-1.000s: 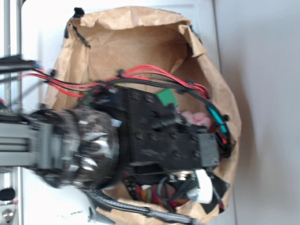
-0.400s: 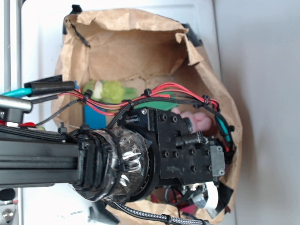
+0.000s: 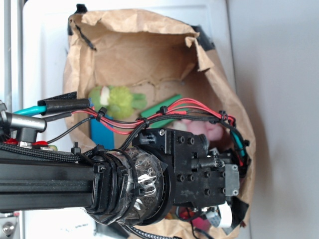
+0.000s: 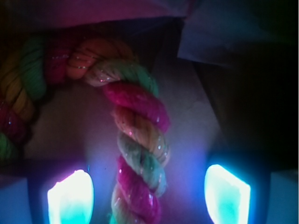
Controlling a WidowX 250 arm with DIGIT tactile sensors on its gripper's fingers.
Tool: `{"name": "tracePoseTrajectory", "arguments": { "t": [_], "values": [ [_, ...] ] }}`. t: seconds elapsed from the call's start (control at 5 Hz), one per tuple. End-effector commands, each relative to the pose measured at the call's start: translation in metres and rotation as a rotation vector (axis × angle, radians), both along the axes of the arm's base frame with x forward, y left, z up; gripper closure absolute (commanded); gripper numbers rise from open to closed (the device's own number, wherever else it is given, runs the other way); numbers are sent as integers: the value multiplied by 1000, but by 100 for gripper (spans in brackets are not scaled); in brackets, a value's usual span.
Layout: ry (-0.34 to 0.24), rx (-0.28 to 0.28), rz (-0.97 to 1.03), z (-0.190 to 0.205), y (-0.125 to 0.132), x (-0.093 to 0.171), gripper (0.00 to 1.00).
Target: Grab the multicolored rope.
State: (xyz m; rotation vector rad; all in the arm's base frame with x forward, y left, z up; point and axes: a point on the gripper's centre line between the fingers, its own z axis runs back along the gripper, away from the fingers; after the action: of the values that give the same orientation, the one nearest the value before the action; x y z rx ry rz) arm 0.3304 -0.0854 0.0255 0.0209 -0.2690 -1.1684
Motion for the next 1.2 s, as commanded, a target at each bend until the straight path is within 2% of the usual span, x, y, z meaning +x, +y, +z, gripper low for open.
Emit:
{"name": "tracePoseTrajectory", "arguments": {
  "t": [0.0,0.6,0.8,1.0],
  "values": [
    [-29,-38,-3,-1,-27,-12,100],
    [-50,-83,37,5,-24,-15,100],
    [-63,-123,93,33,9,-13,100],
    [-62,-178,214,49,29,-5,100]
  ]
}}
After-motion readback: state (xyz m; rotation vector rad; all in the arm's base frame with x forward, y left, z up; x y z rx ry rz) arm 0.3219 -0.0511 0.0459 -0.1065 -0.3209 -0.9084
